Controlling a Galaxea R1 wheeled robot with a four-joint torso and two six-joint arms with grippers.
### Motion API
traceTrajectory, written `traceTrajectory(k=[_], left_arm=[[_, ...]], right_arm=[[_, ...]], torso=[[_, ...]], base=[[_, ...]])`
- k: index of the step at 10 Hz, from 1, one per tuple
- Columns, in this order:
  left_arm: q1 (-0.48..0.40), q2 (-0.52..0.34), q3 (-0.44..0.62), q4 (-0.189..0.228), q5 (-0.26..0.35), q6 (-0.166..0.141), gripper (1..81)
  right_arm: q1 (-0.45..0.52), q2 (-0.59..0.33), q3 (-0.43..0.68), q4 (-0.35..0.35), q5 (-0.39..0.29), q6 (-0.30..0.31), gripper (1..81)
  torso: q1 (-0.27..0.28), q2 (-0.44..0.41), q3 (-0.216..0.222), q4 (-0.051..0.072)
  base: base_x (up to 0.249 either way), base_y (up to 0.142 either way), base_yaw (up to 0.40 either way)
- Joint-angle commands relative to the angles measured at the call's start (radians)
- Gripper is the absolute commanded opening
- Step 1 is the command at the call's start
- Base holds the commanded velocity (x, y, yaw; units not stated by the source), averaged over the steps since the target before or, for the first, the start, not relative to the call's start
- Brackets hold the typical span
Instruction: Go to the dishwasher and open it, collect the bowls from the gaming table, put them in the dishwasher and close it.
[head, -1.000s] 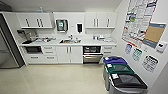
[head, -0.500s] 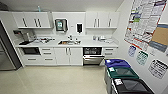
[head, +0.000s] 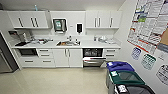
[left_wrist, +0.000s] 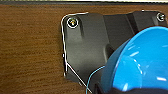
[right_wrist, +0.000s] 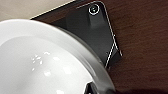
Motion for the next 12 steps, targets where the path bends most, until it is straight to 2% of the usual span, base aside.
traceTrajectory(k=[1,12], left_arm=[[-0.039,-0.013,-0.005,0.011,0.042,0.007,1.0],[-0.039,-0.013,-0.005,0.011,0.042,0.007,1.0]], right_arm=[[0.029,-0.025,0.008,-0.011,-0.062,-0.006,1.0],[0.029,-0.025,0.006,-0.011,-0.063,-0.006,1.0]], torso=[[0.000,0.000,0.000,0.000],[-0.001,0.000,0.000,0.000]], base=[[0.196,0.000,0.000],[0.150,0.000,0.000]])
